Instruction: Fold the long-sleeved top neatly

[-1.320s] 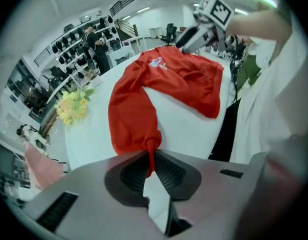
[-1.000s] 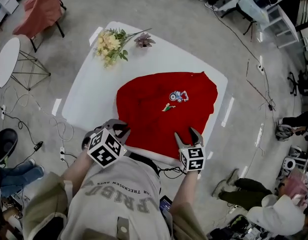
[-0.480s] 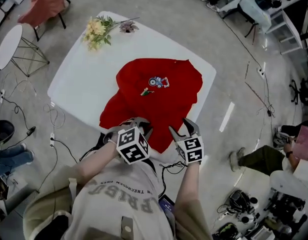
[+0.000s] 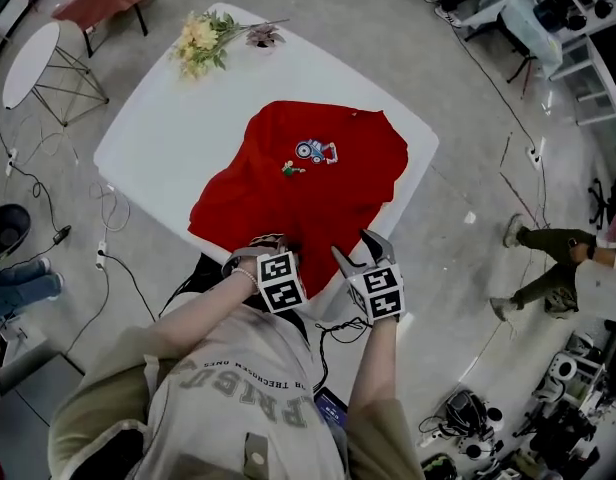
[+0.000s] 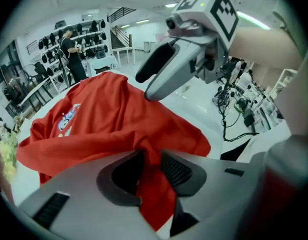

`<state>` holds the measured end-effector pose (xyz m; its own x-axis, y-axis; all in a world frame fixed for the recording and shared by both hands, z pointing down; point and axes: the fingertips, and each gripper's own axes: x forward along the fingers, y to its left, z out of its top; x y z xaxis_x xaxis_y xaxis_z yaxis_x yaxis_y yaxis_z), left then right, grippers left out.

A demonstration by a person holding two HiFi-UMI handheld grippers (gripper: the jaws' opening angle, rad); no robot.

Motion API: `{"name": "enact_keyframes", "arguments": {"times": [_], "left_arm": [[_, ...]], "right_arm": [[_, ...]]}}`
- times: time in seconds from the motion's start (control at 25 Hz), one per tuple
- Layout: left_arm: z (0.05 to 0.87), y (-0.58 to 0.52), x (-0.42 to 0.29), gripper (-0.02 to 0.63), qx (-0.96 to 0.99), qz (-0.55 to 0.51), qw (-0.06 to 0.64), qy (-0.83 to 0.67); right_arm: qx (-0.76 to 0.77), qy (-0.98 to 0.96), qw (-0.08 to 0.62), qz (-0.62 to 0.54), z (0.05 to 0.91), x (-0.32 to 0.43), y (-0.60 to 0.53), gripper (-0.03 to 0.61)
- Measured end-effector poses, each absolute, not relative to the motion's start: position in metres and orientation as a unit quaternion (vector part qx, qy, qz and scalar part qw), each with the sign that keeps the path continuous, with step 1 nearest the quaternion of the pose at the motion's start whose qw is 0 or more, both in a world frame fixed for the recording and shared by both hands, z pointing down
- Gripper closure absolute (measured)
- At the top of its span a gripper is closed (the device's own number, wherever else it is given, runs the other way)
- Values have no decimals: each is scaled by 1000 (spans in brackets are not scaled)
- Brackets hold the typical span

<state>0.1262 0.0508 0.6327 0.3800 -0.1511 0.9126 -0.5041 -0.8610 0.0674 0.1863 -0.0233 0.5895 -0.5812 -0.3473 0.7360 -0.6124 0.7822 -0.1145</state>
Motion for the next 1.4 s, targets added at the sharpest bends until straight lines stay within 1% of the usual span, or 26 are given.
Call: {"name": "enact_keyframes", "arguments": {"times": [0.08, 0.12, 0.2, 0.32, 0.48, 0.64, 0.76, 0.84, 0.88, 0.92, 0.96, 1.0, 1.04, 1.16, 1.24, 1.32, 1.36, 1.4], "left_arm": [[621, 58, 128, 382, 830, 496, 175, -184], [612, 59, 125, 341, 839, 482, 168, -187], [588, 51, 107, 316, 853, 455, 142, -214], [560, 22, 51, 313, 851, 439, 109, -267], [555, -33, -32, 313, 824, 477, 65, -298], [559, -90, -75, 313, 813, 513, 14, -275], [566, -118, -80, 313, 814, 533, -32, -228], [574, -131, -78, 313, 815, 543, -60, -193], [579, -136, -76, 313, 816, 546, -72, -177], [584, -139, -74, 313, 817, 547, -82, -162], [588, -142, -72, 314, 819, 546, -91, -149], [591, -144, -69, 314, 822, 544, -98, -136], [593, -144, -65, 314, 827, 539, -104, -125], [592, -145, -52, 314, 843, 516, -112, -102], [594, -147, -45, 316, 852, 503, -103, -98], [603, -151, -40, 326, 854, 504, -91, -96], [608, -153, -39, 364, 852, 508, -86, -95], [615, -155, -38, 379, 849, 514, -81, -93]], "right_arm": [[277, -870, 365, 183, 591, 184, -25, 313], [280, -869, 363, 186, 590, 182, -25, 313], [291, -867, 354, 194, 588, 178, -25, 313], [309, -863, 335, 216, 582, 168, -24, 313], [332, -851, 318, 253, 578, 147, -13, 313], [377, -814, 327, 298, 595, 137, -2, 313], [395, -782, 349, 332, 618, 132, 3, 313], [397, -764, 376, 342, 630, 126, 6, 317], [403, -756, 387, 343, 632, 124, 7, 351], [414, -748, 390, 343, 630, 123, 7, 412], [432, -740, 383, 346, 625, 124, 7, 492], [453, -731, 366, 354, 617, 125, 8, 525], [475, -722, 344, 366, 608, 128, 10, 534], [535, -691, 277, 400, 581, 142, 23, 537], [562, -669, 253, 416, 571, 154, 34, 538], [571, -650, 263, 427, 573, 163, 44, 538], [569, -643, 280, 429, 579, 164, 48, 538], [564, -638, 304, 428, 586, 165, 49, 538]]}}
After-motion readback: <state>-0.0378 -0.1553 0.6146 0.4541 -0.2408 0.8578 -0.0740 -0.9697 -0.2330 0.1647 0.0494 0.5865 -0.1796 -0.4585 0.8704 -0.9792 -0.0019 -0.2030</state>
